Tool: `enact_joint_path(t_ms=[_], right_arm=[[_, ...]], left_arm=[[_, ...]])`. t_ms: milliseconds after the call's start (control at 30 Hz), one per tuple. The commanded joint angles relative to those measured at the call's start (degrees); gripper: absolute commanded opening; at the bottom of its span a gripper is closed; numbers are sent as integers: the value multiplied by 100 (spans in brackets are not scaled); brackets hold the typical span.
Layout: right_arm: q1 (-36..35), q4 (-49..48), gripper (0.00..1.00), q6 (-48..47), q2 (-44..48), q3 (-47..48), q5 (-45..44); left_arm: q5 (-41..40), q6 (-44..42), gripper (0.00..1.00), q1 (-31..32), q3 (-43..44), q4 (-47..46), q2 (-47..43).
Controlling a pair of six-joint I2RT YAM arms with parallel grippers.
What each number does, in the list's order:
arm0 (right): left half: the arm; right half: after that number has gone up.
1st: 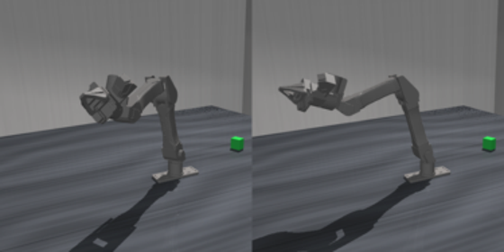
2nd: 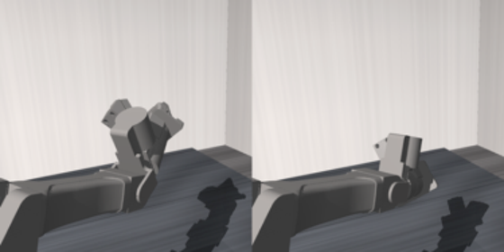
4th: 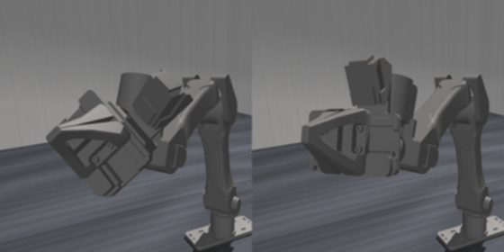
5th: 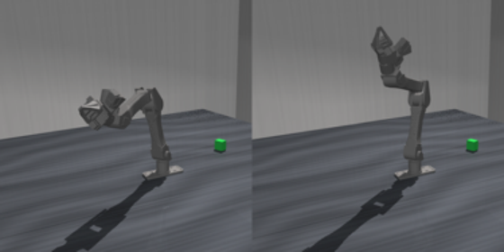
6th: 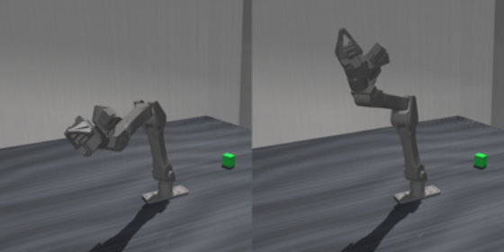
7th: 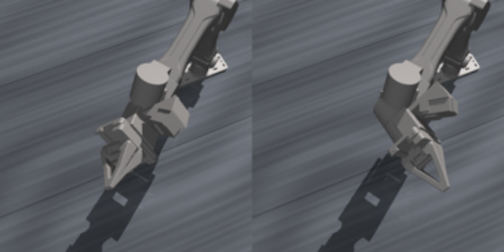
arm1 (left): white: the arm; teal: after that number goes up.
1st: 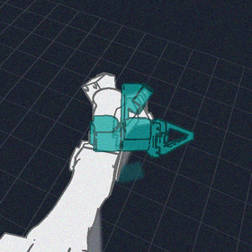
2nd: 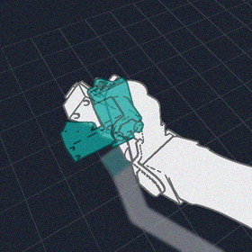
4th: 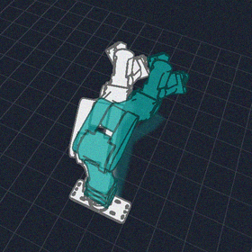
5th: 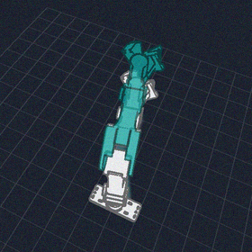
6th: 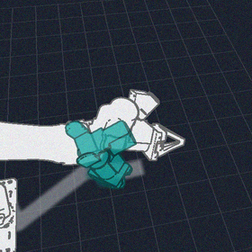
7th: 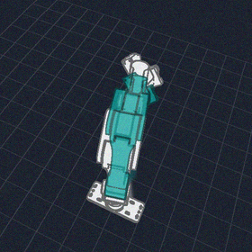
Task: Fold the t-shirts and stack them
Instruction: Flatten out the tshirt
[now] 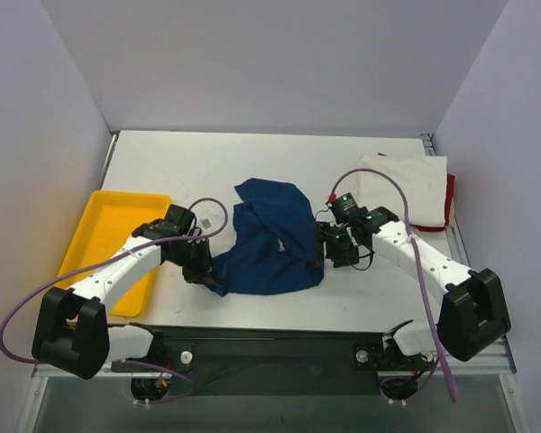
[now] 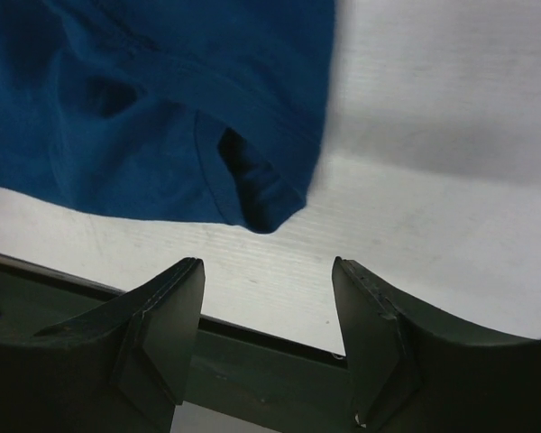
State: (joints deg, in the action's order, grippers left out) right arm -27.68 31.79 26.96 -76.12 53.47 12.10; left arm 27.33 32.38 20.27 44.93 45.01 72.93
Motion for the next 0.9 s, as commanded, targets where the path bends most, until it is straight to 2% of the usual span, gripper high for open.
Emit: enact_joint_path(t_ms=[0,200,333,467,567,733,833,867], right_arm=[[-413,-173,57,-24,-603,172,302],[-572,-94,53,20,-1177,366,293],[-458,116,54,204,-1046,383,-14],[-10,529,56,275,-721,462,-304],[552,968,57,240,-352,576,-576],[1106,1706,60,257,377,708,-1191],[1318,1909,63,406,834,595,-1429],[1361,1918,63,441,948,551,-1490]], left_arm=[[-44,-4,0,47,253,-151,11],[237,-100,0,556,508,-458,248],[422,-249,0,1538,1227,-582,932],[510,-531,0,2434,2718,-327,2230],[720,-400,0,2971,3712,-483,2987],[905,118,0,3421,5068,-862,3903],[975,530,0,3518,5474,-1379,4247],[1054,654,0,3536,5465,-1816,4274]])
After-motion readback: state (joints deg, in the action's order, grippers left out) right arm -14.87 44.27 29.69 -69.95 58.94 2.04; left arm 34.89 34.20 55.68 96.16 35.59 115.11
